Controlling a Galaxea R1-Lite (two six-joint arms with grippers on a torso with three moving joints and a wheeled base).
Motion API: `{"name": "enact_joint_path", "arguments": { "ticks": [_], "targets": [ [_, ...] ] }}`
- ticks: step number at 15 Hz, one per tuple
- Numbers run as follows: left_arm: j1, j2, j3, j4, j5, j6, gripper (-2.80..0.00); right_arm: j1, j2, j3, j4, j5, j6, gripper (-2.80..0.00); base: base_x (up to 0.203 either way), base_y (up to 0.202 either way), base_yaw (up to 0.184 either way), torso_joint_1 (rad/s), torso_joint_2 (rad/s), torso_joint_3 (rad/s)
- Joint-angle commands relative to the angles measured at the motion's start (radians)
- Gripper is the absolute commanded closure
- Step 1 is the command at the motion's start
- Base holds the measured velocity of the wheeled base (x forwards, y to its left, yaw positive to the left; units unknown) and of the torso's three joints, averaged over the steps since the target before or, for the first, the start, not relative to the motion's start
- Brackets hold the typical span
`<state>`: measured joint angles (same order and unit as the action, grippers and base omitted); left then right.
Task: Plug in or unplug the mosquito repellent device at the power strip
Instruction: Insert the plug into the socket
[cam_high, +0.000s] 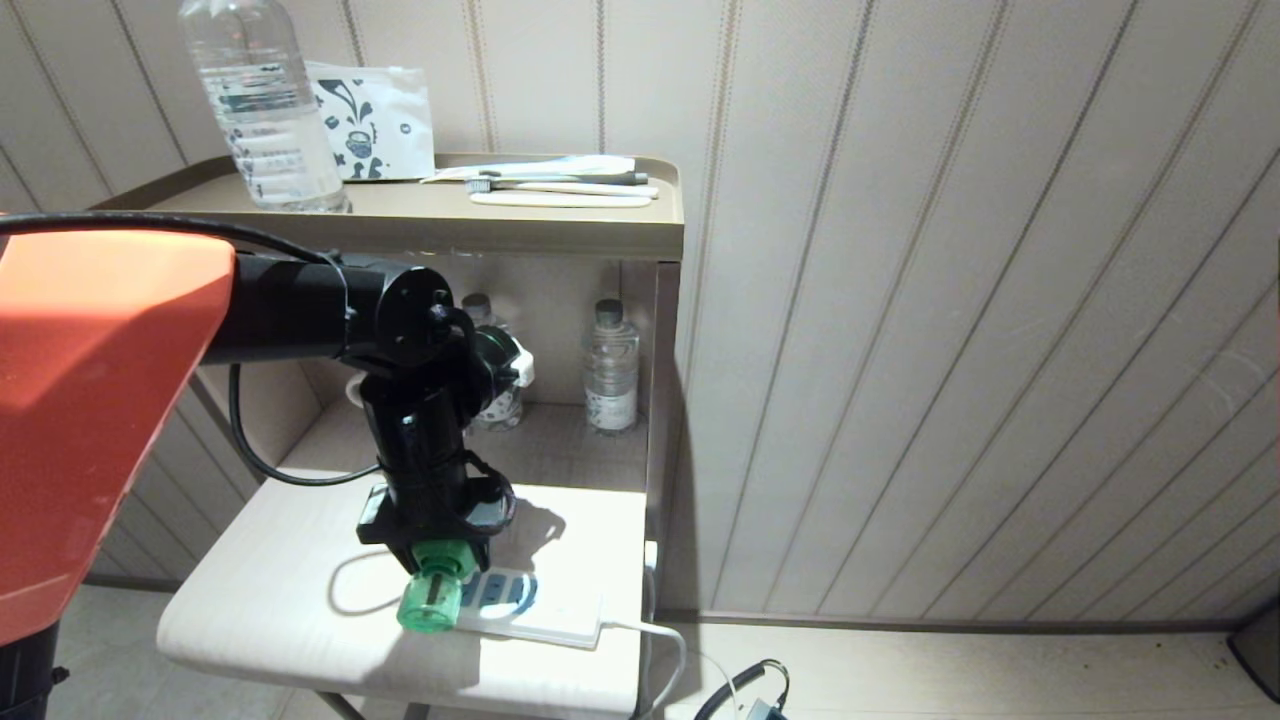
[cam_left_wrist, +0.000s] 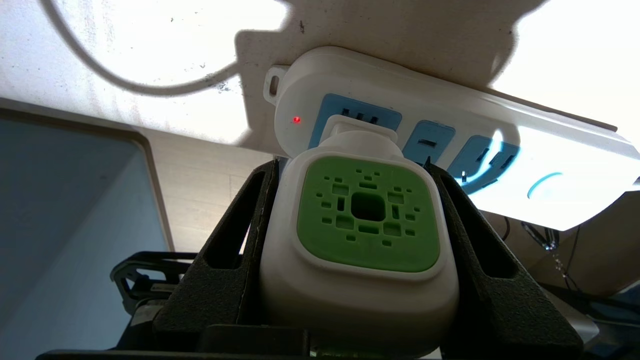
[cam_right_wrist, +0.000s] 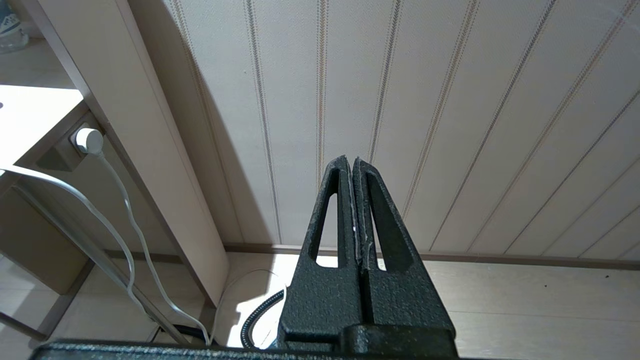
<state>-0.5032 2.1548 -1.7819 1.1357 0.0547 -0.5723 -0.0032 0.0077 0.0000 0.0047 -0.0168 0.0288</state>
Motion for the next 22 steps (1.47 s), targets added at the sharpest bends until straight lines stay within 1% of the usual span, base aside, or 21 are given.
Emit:
{"name": "enact_joint_path", "arguments": {
  "ticks": [1,10,17,22],
  "targets": [
    [0.000,0.016,-0.004,0.005,0.001,-0.002,0.00,0.000,0.000,0.000,0.000,0.000,0.000,0.00,0.000,0.000,0.000,0.000,0.00,0.000],
    [0.001,0.062,0.004,-0.011,-0.001,-0.001,0.00,0.000,0.000,0.000,0.000,0.000,0.000,0.00,0.000,0.000,0.000,0.000,0.00,0.000],
    [0.003,0.095,-0.001,-0.014,-0.001,0.012,0.00,0.000,0.000,0.000,0.000,0.000,0.000,0.00,0.000,0.000,0.000,0.000,0.00,0.000],
    [0.003,0.094,-0.002,-0.014,-0.001,0.012,0.00,0.000,0.000,0.000,0.000,0.000,0.000,0.00,0.000,0.000,0.000,0.000,0.00,0.000]
  ]
}}
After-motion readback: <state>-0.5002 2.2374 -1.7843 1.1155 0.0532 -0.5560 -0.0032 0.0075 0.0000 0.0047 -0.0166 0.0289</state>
